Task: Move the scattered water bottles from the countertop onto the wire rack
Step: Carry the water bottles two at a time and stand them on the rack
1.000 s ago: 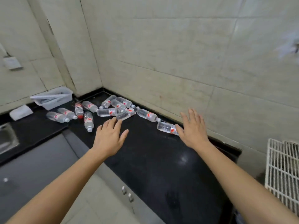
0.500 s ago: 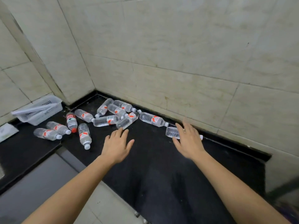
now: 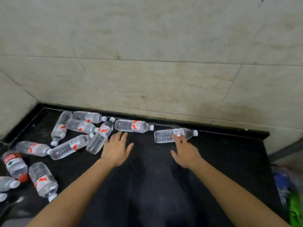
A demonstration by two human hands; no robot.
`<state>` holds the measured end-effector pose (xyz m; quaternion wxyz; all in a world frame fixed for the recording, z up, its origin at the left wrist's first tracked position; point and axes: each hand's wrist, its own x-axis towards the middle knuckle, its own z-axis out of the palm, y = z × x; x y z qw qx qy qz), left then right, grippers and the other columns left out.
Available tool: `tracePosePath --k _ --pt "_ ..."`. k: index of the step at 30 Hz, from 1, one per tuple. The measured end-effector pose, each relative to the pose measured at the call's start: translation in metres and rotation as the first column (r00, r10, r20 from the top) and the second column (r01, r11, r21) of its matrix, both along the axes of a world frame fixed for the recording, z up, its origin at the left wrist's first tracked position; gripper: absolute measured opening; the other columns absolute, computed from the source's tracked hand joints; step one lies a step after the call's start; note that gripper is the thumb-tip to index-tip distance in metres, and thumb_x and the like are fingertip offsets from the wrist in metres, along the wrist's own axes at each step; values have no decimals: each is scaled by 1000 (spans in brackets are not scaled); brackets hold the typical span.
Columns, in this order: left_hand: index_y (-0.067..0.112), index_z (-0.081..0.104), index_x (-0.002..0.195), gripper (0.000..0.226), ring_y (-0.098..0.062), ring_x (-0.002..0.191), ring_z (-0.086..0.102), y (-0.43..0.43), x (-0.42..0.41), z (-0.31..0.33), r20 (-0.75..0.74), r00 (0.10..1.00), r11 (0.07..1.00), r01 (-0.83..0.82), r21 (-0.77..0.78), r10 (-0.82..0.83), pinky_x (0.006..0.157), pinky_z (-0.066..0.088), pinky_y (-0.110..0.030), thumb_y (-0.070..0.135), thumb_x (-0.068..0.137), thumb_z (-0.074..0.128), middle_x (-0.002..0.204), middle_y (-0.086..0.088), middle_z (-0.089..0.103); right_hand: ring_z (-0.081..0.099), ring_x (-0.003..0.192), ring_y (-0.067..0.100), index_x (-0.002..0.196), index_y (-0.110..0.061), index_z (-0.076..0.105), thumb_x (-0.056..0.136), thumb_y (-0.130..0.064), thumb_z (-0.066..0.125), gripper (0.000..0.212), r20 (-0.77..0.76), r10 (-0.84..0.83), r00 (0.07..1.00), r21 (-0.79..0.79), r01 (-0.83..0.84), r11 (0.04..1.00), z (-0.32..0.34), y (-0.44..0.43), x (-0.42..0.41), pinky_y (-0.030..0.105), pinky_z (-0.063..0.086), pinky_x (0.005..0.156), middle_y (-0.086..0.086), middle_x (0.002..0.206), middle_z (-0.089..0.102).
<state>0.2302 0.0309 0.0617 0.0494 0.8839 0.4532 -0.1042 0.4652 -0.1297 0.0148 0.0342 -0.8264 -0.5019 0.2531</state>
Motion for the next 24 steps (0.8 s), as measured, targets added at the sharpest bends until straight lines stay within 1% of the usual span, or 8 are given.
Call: tracePosePath --k 2,5,8,11,13,16,19,24 --pt "14 30 153 65 -33 145 31 35 16 -16 -5 999 999 32 -40 -32 114 31 -51 54 101 33 159 -12 31 54 126 40 161 -29 -5 101 -51 45 81 -20 -83 996 -22 83 996 -11 16 -1 49 51 95 17 166 9" --pt "12 29 153 68 -36 143 33 90 43 -47 -20 995 993 92 -70 -94 112 33 -52 51 99 43 157 -16 33 33 142 47 161 -32 -1 97 -62 43 83 70 -191 979 18 190 982 -29 47 -6 57 43 106 20 166 9" --pt "13 24 155 76 -35 146 28 135 63 -77 -74 985 986 149 -74 -154 115 29 -51 49 95 53 160 -16 26 3 151 52 161 -33 -5 95 -73 33 86 150 -190 970 -5 193 981 -44 86 -10 66 19 117 17 169 -4" --pt "18 18 157 85 -31 149 21 156 68 -106 -158 968 978 180 -107 -196 117 22 -56 56 91 55 161 -13 23 -15 151 49 161 -35 -5 88 -84 28 94 138 -124 983 -71 135 988 -63 111 -11 71 -5 116 11 170 -8" --pt "18 18 157 84 -34 146 23 159 66 -121 -154 966 978 201 -63 -209 117 19 -58 53 92 57 158 -16 25 -12 152 47 162 -34 -2 85 -86 30 98 171 -61 983 -93 77 993 -81 113 -9 72 -10 114 8 170 3" --pt "14 38 146 76 -41 132 35 161 65 -126 -109 973 979 206 -8 -206 111 28 -54 55 87 63 142 -21 36 12 149 45 159 -32 17 82 -77 56 96 238 -11 971 -92 33 995 -93 110 -2 73 -1 116 12 160 25" --pt "7 45 138 75 -45 125 37 158 58 -125 -30 992 980 117 -162 -123 105 35 -52 59 86 63 140 -27 34 27 141 42 151 -30 31 76 -66 72 92 275 69 959 -147 -29 989 -89 115 2 71 8 116 11 152 34" --pt "0 45 132 77 -45 123 41 121 42 -128 48 999 976 28 -218 -18 99 41 -54 63 89 55 135 -25 40 30 139 41 141 -28 41 68 -52 80 86 236 229 944 -187 -187 964 -81 86 -16 70 7 116 9 145 39"
